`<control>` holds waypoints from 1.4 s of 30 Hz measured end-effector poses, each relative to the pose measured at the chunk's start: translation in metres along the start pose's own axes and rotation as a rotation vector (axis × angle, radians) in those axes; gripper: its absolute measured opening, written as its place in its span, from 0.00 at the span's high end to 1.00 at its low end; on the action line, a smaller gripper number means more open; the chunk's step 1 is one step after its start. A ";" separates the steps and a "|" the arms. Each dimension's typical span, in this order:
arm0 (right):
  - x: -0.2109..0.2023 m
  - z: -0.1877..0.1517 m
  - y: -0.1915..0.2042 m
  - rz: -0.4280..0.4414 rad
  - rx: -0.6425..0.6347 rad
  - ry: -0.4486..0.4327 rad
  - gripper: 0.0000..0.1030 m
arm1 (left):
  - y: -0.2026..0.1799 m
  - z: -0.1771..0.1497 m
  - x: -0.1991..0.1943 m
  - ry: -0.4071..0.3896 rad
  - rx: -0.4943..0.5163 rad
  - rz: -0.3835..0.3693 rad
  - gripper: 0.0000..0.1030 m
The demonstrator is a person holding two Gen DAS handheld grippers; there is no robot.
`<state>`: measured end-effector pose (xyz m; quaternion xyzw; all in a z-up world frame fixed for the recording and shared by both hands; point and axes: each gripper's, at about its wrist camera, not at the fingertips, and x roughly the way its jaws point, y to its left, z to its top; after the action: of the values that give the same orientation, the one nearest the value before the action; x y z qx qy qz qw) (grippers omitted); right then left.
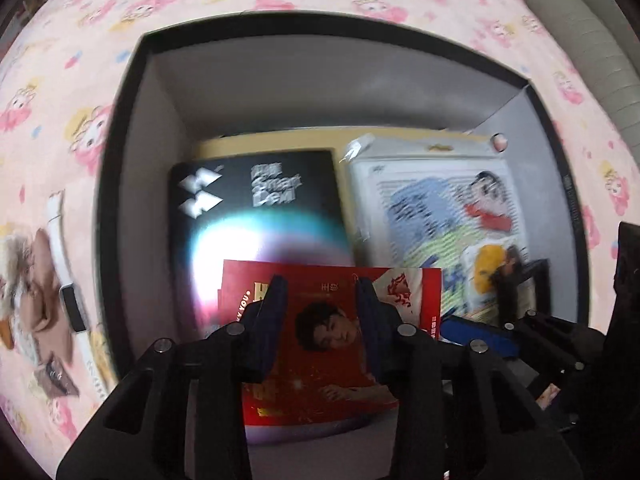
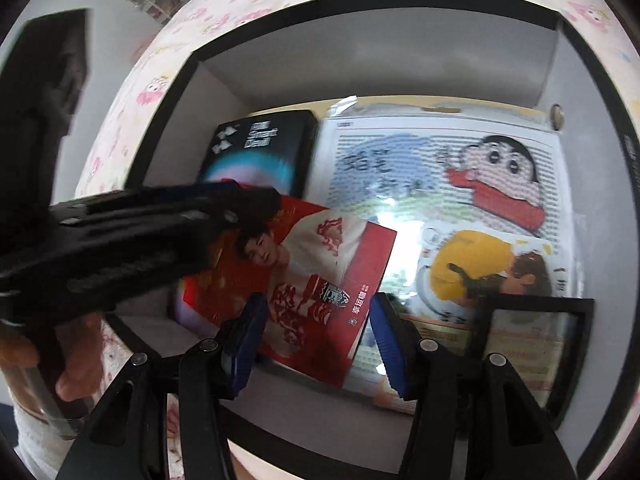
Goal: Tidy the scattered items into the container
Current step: 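Lower the red packet in front of the Smart Devil box and push it down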
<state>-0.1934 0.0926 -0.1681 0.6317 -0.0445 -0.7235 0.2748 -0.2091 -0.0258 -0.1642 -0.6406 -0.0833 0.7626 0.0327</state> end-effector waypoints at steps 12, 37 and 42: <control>-0.028 -0.015 0.013 -0.135 -0.029 -0.154 0.51 | -0.004 0.019 -0.009 -0.026 0.041 0.019 0.66; 0.016 -0.020 0.023 0.001 -0.036 -0.001 0.51 | 0.027 -0.027 -0.037 0.081 0.027 -0.152 0.52; -0.010 -0.035 0.023 -0.120 -0.023 -0.105 0.51 | 0.028 -0.056 -0.073 -0.119 0.090 -0.027 0.52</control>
<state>-0.1518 0.0877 -0.1570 0.5913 -0.0126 -0.7712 0.2353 -0.1395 -0.0598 -0.1069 -0.5908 -0.0592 0.8019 0.0669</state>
